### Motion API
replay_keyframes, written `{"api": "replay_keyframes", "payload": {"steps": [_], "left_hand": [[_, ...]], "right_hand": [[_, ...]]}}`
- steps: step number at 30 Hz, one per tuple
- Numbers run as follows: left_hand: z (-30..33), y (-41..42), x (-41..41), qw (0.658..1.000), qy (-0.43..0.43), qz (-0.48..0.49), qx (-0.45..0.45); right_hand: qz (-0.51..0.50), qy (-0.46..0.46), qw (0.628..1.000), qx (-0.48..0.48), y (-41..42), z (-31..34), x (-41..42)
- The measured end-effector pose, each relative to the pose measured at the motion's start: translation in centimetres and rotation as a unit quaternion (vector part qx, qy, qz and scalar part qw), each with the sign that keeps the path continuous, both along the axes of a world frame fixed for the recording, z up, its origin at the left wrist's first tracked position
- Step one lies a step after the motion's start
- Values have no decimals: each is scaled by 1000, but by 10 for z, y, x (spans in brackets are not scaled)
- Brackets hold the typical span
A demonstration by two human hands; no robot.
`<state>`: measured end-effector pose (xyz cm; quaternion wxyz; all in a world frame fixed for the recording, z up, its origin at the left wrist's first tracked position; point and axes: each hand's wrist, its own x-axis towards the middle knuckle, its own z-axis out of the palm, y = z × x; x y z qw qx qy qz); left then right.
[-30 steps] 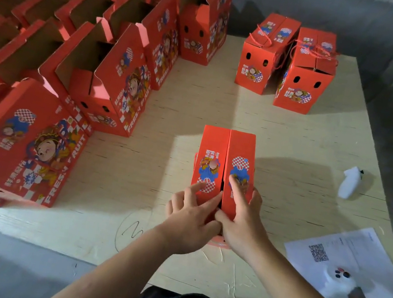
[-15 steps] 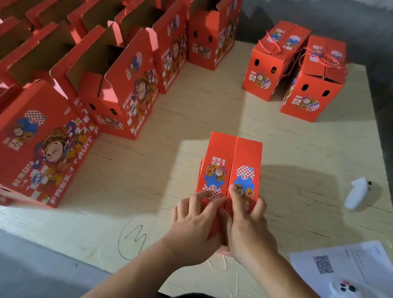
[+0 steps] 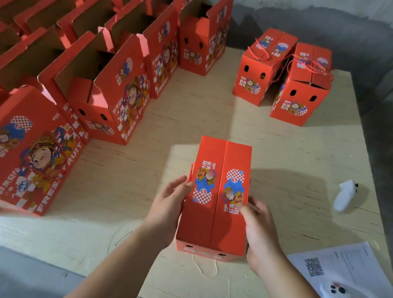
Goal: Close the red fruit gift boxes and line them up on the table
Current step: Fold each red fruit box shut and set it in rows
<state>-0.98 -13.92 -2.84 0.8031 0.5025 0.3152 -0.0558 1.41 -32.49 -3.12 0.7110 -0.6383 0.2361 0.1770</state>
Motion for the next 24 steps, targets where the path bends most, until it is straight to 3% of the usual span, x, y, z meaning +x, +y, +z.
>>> {"api": "replay_keyframes", "payload": {"steps": [3,5,8,10,12,13,14,15,18,21,24], "left_hand": [[16,-8,9,994,-70,-3,87],[24,-17,10,979,-121,-48,156],[34,-33,12,970,-152,-111,155],[34,-40,10,961,-153,-135,188],[26,-38,7,920,-151,-97,350],[19,-33,6,874,-140,-74,458],[13,-26,4,831,-121,-80,538],[6,-20,3,812,-92,-118,565],[-8,-9,3,862,-67,-155,479],[-13,-3,7,851,-108,-66,509],[-10,0,10,869,-131,-33,476]], "right_hand": [[-35,-112,993,-6,1,8,13],[4,-165,985,-48,5,11,17],[94,-194,968,-126,12,12,24],[167,-227,933,-224,12,11,28],[169,-278,881,-344,7,6,29],[147,-291,870,-370,3,3,28],[134,-283,872,-375,-1,1,26],[127,-258,887,-360,-5,0,24],[119,-211,926,-289,-11,-5,25],[85,-261,933,-235,-9,2,28],[72,-230,960,-140,0,13,29]]}}
